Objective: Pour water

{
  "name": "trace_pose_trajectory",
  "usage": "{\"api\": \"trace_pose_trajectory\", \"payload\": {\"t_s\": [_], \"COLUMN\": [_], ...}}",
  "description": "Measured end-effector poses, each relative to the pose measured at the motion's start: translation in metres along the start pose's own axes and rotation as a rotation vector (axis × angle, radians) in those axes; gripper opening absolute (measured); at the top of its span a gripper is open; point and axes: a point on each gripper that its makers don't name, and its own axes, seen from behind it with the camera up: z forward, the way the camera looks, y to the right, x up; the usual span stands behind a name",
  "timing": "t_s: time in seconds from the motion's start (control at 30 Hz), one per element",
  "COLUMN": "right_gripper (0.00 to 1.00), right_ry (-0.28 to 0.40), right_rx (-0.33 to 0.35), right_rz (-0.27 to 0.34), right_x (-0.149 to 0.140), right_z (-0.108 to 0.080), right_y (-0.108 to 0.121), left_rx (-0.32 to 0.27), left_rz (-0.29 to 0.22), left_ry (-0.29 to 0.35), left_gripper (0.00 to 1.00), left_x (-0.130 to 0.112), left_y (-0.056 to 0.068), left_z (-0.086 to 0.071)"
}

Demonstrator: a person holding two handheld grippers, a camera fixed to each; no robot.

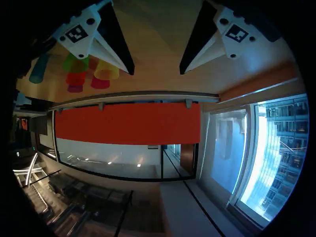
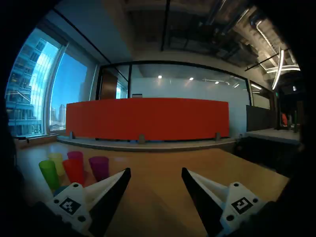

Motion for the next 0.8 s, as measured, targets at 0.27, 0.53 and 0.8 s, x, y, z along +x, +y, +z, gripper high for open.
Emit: {"api": "trace_pose_trajectory", "payload": {"t_s": [0.27, 0.53, 0.8], "right_gripper": [1.0, 1.0, 1.0], "right_ry": [-0.018, -0.023, -0.039], "right_rx": [0.023, 0.061, 0.103], "right_rz": [0.007, -0.007, -0.017], "right_x": [0.01, 0.054, 0.096], "right_z": [-0.003, 0.0, 0.006], "right_y": [-0.008, -0.012, -0.02], "left_rx": [-0.015, -0.054, -0.084], "left_rz": [0.008, 0.007, -0.005], "left_ry": [0.002, -0.01, -0.038], "left_gripper": [0.84, 0.84, 0.84], "left_x": [0.022, 0.065, 0.102], "left_y": [0.002, 0.007, 0.008], "left_z": [-0.001, 0.003, 0.009]}}
